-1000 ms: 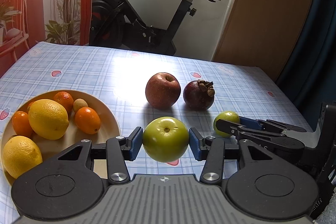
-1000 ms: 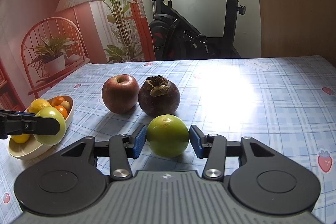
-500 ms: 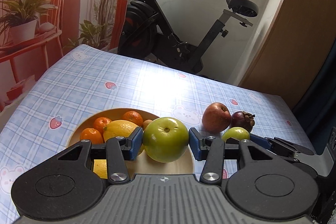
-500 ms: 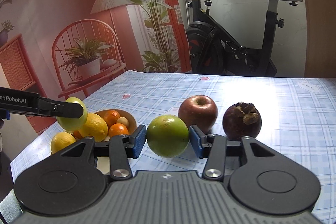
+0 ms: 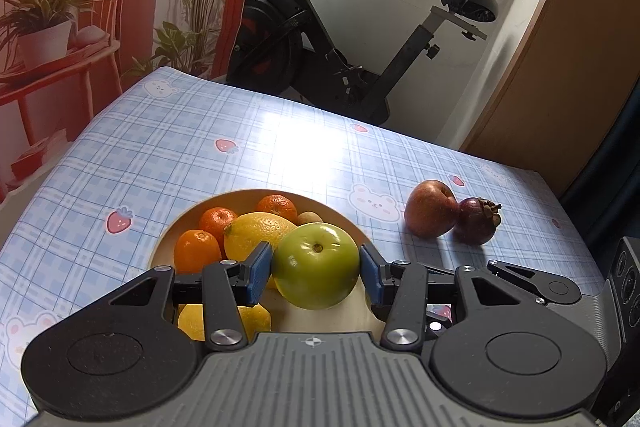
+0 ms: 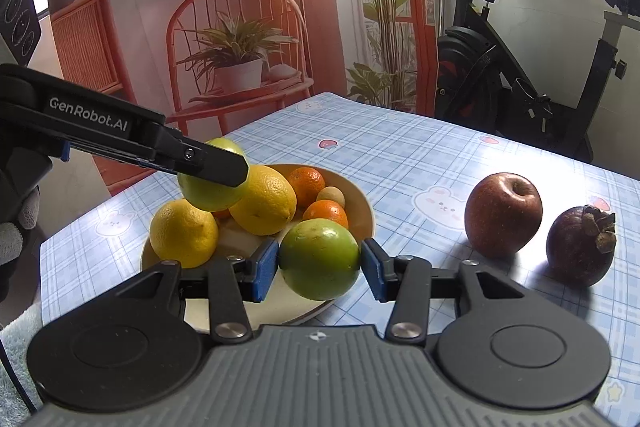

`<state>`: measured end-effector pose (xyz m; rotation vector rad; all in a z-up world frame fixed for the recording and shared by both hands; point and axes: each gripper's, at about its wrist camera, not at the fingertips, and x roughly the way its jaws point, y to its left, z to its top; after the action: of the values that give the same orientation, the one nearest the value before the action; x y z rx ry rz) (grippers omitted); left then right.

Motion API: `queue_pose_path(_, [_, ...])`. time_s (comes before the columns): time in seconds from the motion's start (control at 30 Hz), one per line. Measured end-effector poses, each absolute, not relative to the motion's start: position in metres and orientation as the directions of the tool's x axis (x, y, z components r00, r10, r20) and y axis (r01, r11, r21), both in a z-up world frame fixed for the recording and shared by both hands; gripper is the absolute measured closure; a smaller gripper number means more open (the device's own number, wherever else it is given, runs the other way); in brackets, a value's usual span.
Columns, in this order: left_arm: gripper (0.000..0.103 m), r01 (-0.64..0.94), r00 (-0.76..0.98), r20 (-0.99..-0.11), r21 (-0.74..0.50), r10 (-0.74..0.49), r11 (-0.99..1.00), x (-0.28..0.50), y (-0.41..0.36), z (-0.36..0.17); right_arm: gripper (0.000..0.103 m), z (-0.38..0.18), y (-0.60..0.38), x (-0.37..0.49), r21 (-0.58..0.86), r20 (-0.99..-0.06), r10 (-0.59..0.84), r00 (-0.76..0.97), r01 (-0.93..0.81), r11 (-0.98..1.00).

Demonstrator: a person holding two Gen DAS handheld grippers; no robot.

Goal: Organize fruits
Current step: 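Carry both green apples over the cream plate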

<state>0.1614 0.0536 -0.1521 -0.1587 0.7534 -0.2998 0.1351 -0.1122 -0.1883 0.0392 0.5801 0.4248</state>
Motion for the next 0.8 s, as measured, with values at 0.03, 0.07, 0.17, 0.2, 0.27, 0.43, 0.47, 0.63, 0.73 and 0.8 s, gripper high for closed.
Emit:
queue_pose_path(0.03, [0.053, 0.213, 0.687, -0.649, -0.251, -0.327, 0.944, 0.161, 0.053, -0.153, 0.055, -0.188, -0.112, 0.135, 0.147, -0.524, 0.403, 0.750, -0.386, 0.911])
queue_pose_path(0.07, [0.053, 0.215, 0.685, -0.650, -0.252, -0.330, 0.943, 0.160, 0.053, -0.153, 0.055, -0.188, -0.112, 0.136, 0.140, -0.525, 0.403, 0.750, -0.390, 0.910])
queue_pose_path(0.17, [0.053, 0.242, 0.673, -0.653, -0.248, -0.346, 0.938, 0.153, 0.053, -0.153, 0.055, -0.188, -0.113, 0.138, 0.111, -0.528, 0.403, 0.748, -0.410, 0.905])
queue_pose_path(0.2, [0.053, 0.255, 0.670, -0.655, -0.241, -0.351, 0.936, 0.150, 0.053, -0.153, 0.055, -0.188, -0.113, 0.138, 0.103, -0.529, 0.401, 0.748, -0.412, 0.905])
queue_pose_path(0.27, [0.053, 0.267, 0.662, -0.661, -0.231, -0.352, 0.936, 0.145, 0.053, -0.154, 0.055, -0.188, -0.115, 0.139, 0.098, -0.531, 0.398, 0.748, -0.412, 0.906])
queue_pose_path(0.43, [0.053, 0.268, 0.642, -0.684, -0.222, -0.345, 0.938, 0.140, 0.053, -0.162, 0.055, -0.187, -0.119, 0.136, 0.106, -0.525, 0.402, 0.750, -0.411, 0.906])
queue_pose_path(0.47, [0.053, 0.266, 0.640, -0.688, -0.220, -0.343, 0.939, 0.141, 0.053, -0.164, 0.055, -0.187, -0.120, 0.133, 0.105, -0.525, 0.402, 0.750, -0.411, 0.905])
queue_pose_path(0.63, [0.053, 0.241, 0.635, -0.690, -0.251, -0.348, 0.938, 0.155, 0.055, -0.165, 0.055, -0.188, -0.124, 0.129, 0.110, -0.522, 0.398, 0.754, -0.404, 0.908])
queue_pose_path(0.73, [0.053, 0.245, 0.622, -0.697, -0.258, -0.356, 0.935, 0.167, 0.050, -0.164, 0.055, -0.187, -0.124, 0.128, 0.115, -0.520, 0.397, 0.756, -0.398, 0.910])
queue_pose_path(0.8, [0.053, 0.263, 0.614, -0.703, -0.246, -0.359, 0.933, 0.175, 0.047, -0.161, 0.055, -0.185, -0.123, 0.126, 0.119, -0.516, 0.399, 0.758, -0.398, 0.910])
